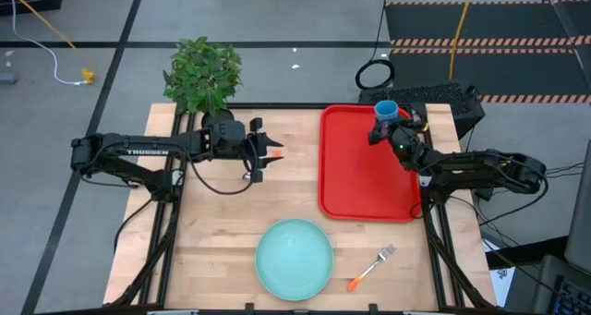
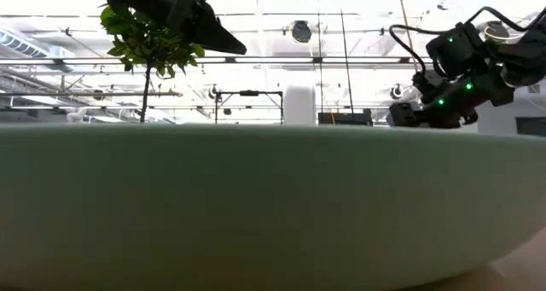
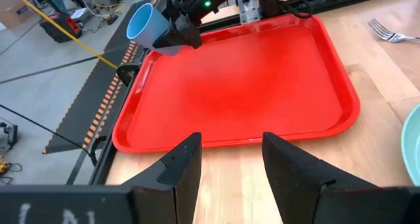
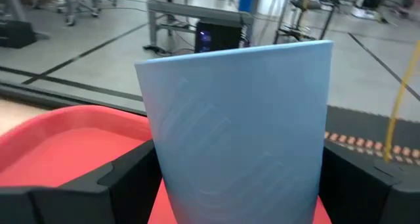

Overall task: Pick and place plate/cup/fork/spoon on tray
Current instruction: Put the blue cup on the red tray

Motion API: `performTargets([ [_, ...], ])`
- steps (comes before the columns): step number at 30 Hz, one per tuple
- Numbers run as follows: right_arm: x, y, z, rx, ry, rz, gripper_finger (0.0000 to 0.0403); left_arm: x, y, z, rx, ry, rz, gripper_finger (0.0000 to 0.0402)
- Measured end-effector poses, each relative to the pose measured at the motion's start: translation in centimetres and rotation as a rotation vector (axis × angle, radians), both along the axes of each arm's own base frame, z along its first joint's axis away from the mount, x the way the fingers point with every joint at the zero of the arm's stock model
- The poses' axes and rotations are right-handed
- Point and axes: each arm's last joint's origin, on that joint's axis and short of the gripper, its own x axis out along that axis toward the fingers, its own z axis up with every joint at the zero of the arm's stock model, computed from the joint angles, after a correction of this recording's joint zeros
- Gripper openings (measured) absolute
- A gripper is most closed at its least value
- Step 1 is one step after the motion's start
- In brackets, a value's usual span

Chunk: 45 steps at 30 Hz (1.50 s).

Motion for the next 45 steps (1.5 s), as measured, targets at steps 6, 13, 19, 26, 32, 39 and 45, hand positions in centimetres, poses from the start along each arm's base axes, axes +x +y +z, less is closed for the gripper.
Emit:
performTargets([
  [6,-1.4,-0.6,-0.8,0.022,-0.015,-0.091,0.0327,0.1,0.0,0.1,-0.004,-0.017,0.003,0.0163],
  [13,-2.5,-0.8,-1.4,0.017,-0.033,-0.14,0.0327,0.1,-0.1,0.3,-0.022,-0.038,-0.042,0.0163],
  [19,-2.8,-1.2,-1.6,-0.004,-0.065,-0.171,0.0327,0.2,-0.2,0.3,-0.032,-0.043,-0.056,0.0163],
  [26,-2.7,-1.5,-2.0,0.002,-0.088,-0.19,0.0327,0.2,-0.6,0.3,-0.031,-0.042,-0.071,0.0163],
  [32,-2.6,-1.6,-2.6,0.011,-0.077,-0.217,0.0327,0.3,-0.7,0.3,-0.025,-0.044,-0.08,0.0163],
  [39,-2.6,-1.6,-3.5,0.023,-0.032,-0.268,0.0327,0.3,-0.7,0.4,-0.018,-0.046,-0.083,0.0163],
  [45,-2.3,-1.7,-3.8,0.003,-0.035,-0.293,0.0327,0.3,-0.7,0.4,-0.018,-0.046,-0.083,0.0163],
])
